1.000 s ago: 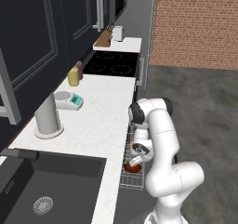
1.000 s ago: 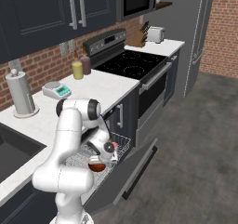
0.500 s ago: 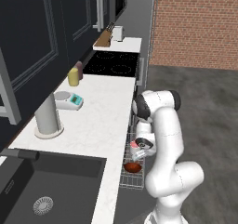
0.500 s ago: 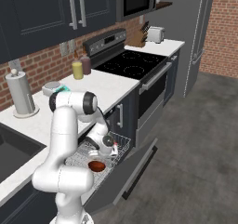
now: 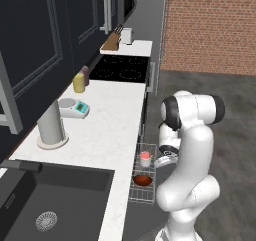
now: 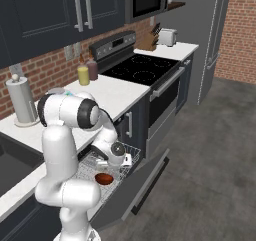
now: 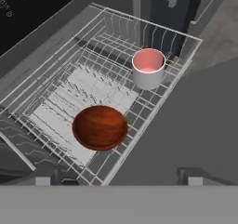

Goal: Pick up the cup and bowl from the counter, place them in the dishwasher, and close the dishwasher door.

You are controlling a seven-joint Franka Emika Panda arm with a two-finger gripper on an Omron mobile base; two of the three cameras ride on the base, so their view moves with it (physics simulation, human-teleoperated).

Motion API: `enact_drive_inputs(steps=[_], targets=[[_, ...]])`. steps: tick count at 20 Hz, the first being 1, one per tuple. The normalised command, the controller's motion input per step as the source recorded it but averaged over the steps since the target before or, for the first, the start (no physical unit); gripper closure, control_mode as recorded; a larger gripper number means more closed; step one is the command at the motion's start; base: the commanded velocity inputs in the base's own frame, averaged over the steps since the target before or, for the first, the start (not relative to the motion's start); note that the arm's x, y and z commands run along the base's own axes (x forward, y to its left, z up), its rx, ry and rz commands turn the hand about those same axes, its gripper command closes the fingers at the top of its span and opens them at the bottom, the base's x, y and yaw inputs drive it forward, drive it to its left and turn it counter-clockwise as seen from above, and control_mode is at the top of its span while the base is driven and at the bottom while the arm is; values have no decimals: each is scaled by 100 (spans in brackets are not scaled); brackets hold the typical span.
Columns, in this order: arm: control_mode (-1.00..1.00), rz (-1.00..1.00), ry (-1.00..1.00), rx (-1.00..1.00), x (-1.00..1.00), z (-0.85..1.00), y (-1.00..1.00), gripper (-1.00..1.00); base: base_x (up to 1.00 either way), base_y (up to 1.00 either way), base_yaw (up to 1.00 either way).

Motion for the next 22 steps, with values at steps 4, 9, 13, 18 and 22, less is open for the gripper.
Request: enact_drive_inputs(steps=[4,9,13,18,22], targets=[[-100,-11,2,0,-43,100,-39,-100,0,0,0],[-100,-13,4,0,-41,100,-43,-100,0,0,0],[-100,-14,6,0,-22,100,-51,-100,0,0,0],[-100,-13,13,0,-13,100,-46,-100,0,0,0],[-100,-10,23,5,-15,100,-59,-100,0,0,0]])
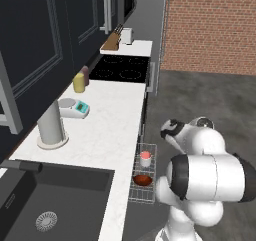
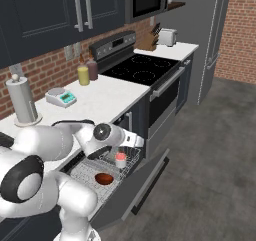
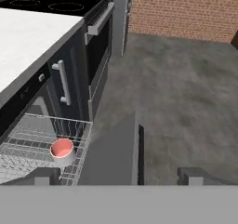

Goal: Pick up the cup and bowl from the counter, place them in the dishwasher, and close the dishwasher door.

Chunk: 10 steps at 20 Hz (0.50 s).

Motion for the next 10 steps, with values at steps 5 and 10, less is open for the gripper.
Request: enact_drive_inputs(steps=[5,10], targets=[[-100,-9,15,33,-53,79,-75,-100,0,0,0],[-100,-9,10,68,-77,43,-81,-100,0,0,0]])
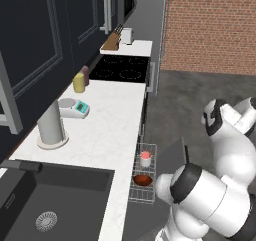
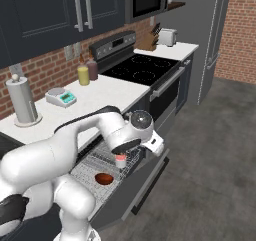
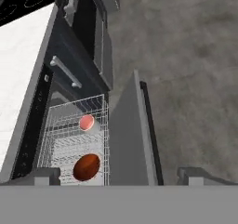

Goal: Pick up the cup and bowl from the counter, place them in the dishwasher, and close the dishwasher door.

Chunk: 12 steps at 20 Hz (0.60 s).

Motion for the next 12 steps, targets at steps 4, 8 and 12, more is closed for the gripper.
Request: enact_drive_inputs(steps=[4,8,12], targets=[[-100,-4,1,76,-75,-27,-45,-100,0,0,0],[-100,0,-1,41,-47,-96,-16,-100,0,0,0],[-100,0,-3,28,-24,-100,-14,-100,0,0,0]])
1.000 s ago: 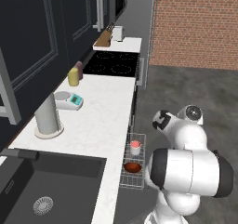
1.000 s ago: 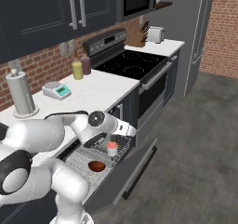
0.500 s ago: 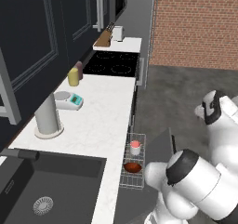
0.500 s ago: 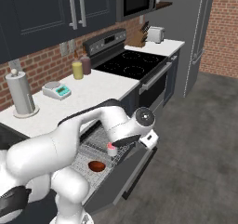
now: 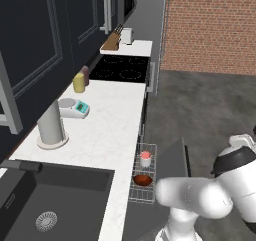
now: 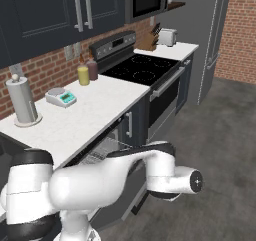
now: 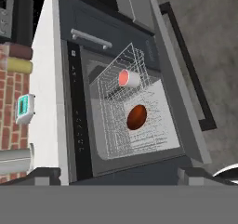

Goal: Pick up the cup and bowl from the counter, place them in the dishwasher, and close the dishwasher door.

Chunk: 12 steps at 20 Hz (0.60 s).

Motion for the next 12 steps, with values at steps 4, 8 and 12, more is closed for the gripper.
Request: enact_drive_inputs(steps=[4,8,12], targets=[[-100,0,-3,21,8,-92,0,-100,0,0,0],[-100,0,-1,24,25,-73,-11,-100,0,0,0],[-100,0,0,24,17,-62,-11,-100,0,0,0]])
